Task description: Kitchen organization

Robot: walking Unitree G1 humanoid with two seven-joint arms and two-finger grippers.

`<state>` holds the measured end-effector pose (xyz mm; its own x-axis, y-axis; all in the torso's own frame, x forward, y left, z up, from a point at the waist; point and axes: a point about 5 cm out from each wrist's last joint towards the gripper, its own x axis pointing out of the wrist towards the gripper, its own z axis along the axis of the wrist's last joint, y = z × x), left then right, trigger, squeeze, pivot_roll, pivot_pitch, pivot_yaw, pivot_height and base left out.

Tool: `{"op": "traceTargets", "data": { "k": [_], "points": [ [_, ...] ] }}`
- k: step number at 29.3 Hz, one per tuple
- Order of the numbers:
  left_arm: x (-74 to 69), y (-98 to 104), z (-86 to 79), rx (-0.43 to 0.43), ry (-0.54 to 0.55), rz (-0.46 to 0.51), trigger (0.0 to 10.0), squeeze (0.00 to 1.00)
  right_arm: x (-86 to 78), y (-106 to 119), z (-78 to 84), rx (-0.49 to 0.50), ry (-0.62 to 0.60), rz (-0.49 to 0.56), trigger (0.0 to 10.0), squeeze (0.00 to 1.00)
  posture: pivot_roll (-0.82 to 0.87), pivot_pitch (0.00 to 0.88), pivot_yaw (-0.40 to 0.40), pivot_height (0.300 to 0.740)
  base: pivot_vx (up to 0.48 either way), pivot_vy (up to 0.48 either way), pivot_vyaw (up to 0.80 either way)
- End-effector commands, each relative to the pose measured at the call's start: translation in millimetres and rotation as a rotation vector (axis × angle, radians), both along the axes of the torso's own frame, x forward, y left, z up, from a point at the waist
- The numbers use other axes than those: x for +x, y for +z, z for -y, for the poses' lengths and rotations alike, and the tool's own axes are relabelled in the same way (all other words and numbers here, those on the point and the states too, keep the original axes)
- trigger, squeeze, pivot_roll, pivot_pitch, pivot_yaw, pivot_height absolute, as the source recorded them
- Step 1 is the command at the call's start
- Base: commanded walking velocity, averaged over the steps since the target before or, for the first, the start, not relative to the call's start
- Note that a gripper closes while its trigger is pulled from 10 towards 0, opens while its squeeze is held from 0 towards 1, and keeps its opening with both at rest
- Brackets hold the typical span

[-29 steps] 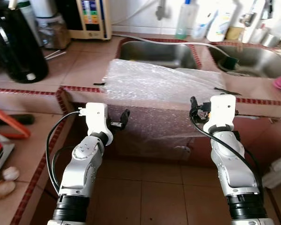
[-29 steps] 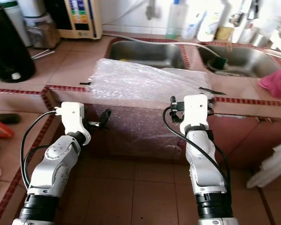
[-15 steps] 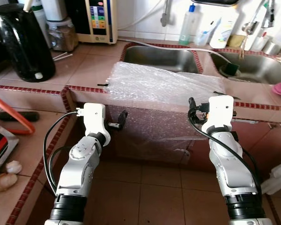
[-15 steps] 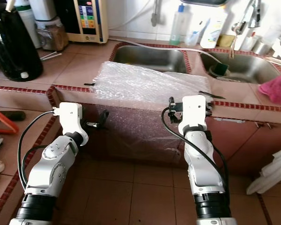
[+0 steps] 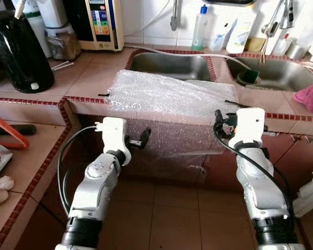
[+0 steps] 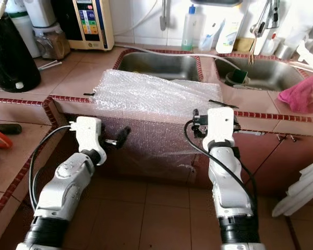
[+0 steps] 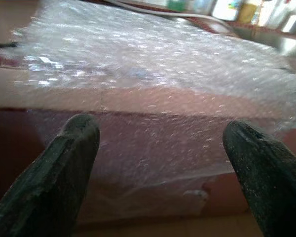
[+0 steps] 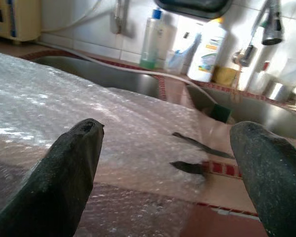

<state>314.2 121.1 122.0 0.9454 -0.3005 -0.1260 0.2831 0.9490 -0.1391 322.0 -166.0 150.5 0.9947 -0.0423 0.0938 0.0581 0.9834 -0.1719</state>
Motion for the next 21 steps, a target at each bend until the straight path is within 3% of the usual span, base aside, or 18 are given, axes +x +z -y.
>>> {"op": "traceTargets", "data": {
  "k": [1, 12, 21],
  "points": [
    [0.4, 0.9, 2.1, -0.002, -0.005, -0.003, 10.0, 0.0, -0.1, 1.7, 5.2, -0.007, -0.015, 0.006, 10.0, 0.0, 0.03, 0.0, 0.009, 0.74, 0.0, -0.277, 0.0],
    [0.6, 0.7, 3.0, 0.002, -0.012, -0.005, 10.0, 0.0, 0.4, 1.3, 6.9, -0.006, -0.023, 0.005, 10.0, 0.0, 0.03, 0.0, 0.008, 0.74, 0.0, -0.279, 0.0],
    [1.3, -0.4, 3.8, 0.004, -0.016, -0.012, 10.0, 0.0, 1.7, 3.0, 11.9, -0.011, -0.034, 0.01, 10.0, 0.0, 0.02, 0.0, 0.01, 0.74, 0.0, -0.263, -0.79]
  ]
}}
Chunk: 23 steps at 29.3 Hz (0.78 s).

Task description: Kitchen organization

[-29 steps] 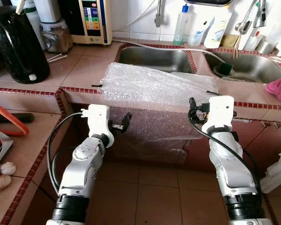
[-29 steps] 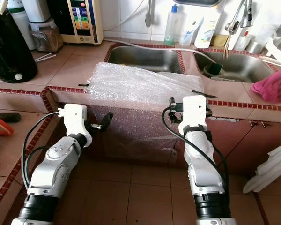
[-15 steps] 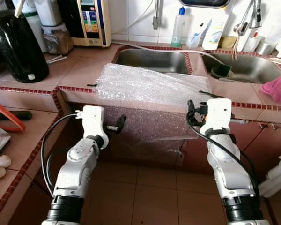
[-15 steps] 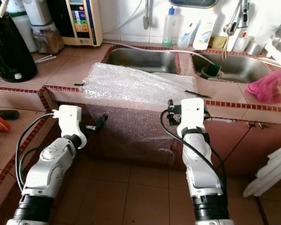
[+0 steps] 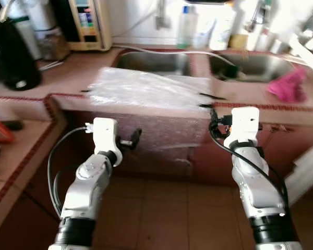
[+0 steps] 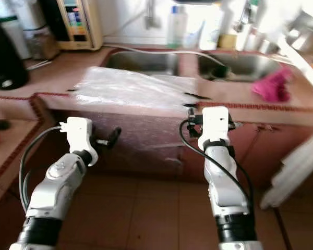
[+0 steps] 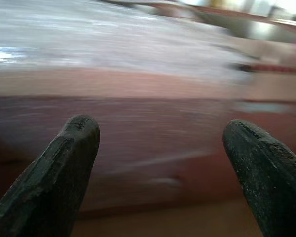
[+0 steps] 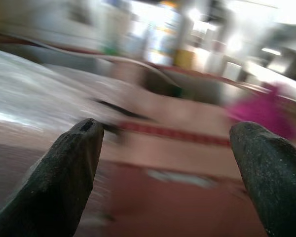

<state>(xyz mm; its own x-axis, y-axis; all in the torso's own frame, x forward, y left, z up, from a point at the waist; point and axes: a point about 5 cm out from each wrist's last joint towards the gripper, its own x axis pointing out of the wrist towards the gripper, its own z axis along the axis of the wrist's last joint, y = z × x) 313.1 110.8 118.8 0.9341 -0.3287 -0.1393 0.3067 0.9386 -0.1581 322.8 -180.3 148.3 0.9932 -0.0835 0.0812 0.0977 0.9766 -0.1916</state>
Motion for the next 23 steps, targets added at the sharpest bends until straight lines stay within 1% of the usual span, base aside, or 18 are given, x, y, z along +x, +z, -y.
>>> {"op": "traceTargets", "data": {
  "k": [1, 5, 23],
  "points": [
    [2.4, 2.8, -6.3, 0.018, 0.011, 0.008, 10.0, 0.0, 0.7, 4.9, -2.3, 0.007, 0.009, 0.024, 10.0, 0.0, 0.02, 0.0, 0.009, 0.74, 0.0, -0.255, -0.74],
    [2.5, 2.6, -6.2, 0.017, 0.008, 0.006, 10.0, 0.0, 0.2, 4.4, -3.7, 0.005, 0.011, 0.023, 10.0, 0.0, 0.02, 0.0, 0.009, 0.74, 0.0, -0.184, -0.57],
    [2.6, 0.7, -6.6, 0.024, 0.005, -0.004, 10.0, 0.0, -0.2, 2.9, -2.8, 0.006, 0.006, 0.021, 10.0, 0.0, 0.02, 0.0, 0.013, 0.74, 0.0, 0.0, 0.0]
  ]
}}
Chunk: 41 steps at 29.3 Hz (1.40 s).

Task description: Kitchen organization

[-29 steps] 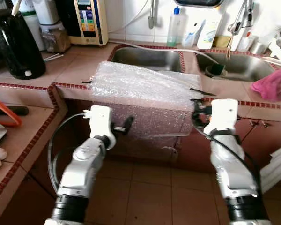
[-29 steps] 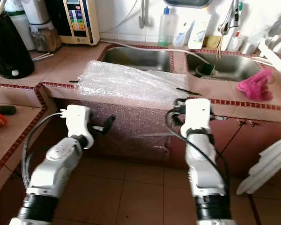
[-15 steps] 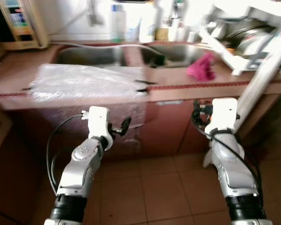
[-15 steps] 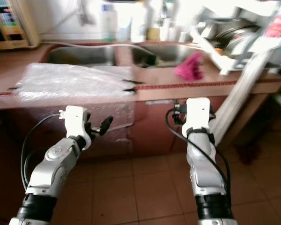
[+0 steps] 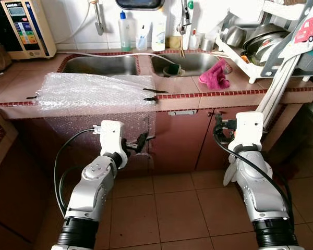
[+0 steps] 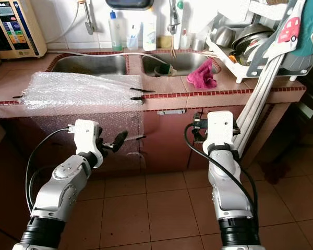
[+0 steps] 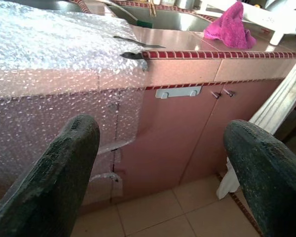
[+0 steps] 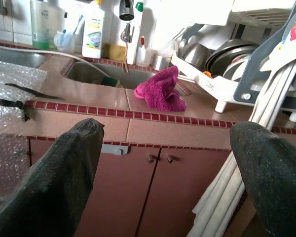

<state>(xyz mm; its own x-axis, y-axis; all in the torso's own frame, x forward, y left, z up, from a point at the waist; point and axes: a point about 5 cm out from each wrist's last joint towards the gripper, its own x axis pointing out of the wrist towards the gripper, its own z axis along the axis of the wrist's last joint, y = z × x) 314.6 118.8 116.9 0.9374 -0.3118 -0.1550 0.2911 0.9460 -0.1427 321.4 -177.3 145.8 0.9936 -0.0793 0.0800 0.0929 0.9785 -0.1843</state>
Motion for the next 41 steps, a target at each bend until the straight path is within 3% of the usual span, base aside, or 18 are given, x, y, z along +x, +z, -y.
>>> {"op": "traceTargets", "data": {
  "k": [1, 10, 25, 41],
  "points": [
    [1.1, 2.7, 1.3, 0.005, -0.01, 0.006, 10.0, 0.0, 1.2, 5.4, 0.2, -0.001, 0.001, 0.021, 10.0, 0.0, 0.02, 0.0, 0.013, 0.74, 0.0, 0.0, 0.0],
    [1.5, 3.2, 1.0, -0.005, -0.004, 0.012, 10.0, 0.0, 1.4, 4.0, -0.3, -0.002, 0.001, 0.018, 10.0, 0.0, 0.02, 0.0, 0.013, 0.74, 0.0, 0.0, -0.27],
    [1.4, 1.2, 1.9, -0.005, -0.013, -0.004, 10.0, 0.0, 1.3, 2.6, 0.8, -0.008, -0.001, 0.012, 10.0, 0.0, 0.02, 0.0, 0.013, 0.74, 0.0, 0.0, -0.74],
    [1.5, 0.2, 2.6, -0.011, -0.016, -0.014, 10.0, 0.0, 0.4, 1.6, 1.6, -0.012, -0.002, 0.008, 10.0, 0.0, 0.02, 0.0, 0.013, 0.74, 0.0, -0.272, -0.43]
  ]
}}
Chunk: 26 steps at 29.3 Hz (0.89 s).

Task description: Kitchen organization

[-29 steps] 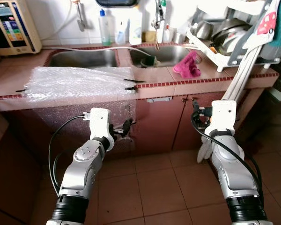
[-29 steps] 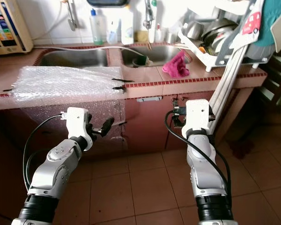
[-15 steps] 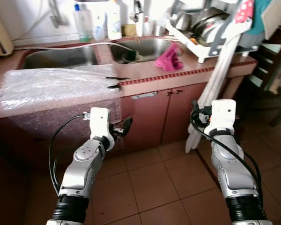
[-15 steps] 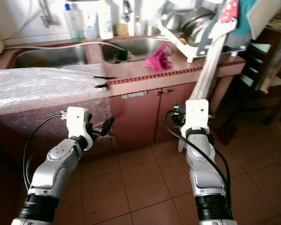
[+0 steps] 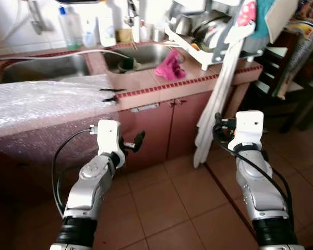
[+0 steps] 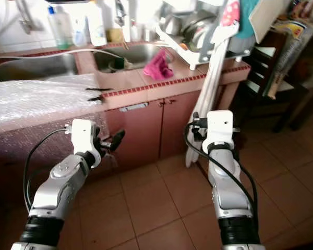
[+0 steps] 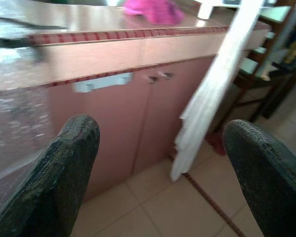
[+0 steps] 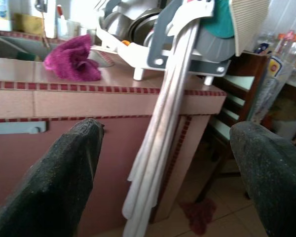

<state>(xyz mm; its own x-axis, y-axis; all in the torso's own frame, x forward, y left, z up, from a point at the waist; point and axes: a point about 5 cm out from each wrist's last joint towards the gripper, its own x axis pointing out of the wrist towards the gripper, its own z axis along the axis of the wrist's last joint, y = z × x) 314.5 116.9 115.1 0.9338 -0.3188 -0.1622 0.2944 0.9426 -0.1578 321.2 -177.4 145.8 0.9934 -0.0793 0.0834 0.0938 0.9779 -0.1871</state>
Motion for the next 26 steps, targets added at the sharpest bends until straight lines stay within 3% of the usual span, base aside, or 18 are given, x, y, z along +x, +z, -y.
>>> {"op": "traceTargets", "data": {
  "k": [1, 26],
  "points": [
    [1.6, 2.0, 0.7, 0.001, -0.01, -0.002, 10.0, 0.0, 0.5, 1.1, 1.5, -0.009, -0.002, 0.004, 10.0, 0.0, 0.02, 0.0, 0.013, 0.74, 0.0, -0.281, 0.0],
    [2.3, 0.5, -1.5, 0.007, -0.004, -0.014, 10.0, 0.0, 0.9, -0.5, 1.1, -0.01, -0.005, 0.002, 10.0, 0.0, 0.02, 0.0, 0.019, 0.74, 0.0, -0.285, 0.0]
  ]
}}
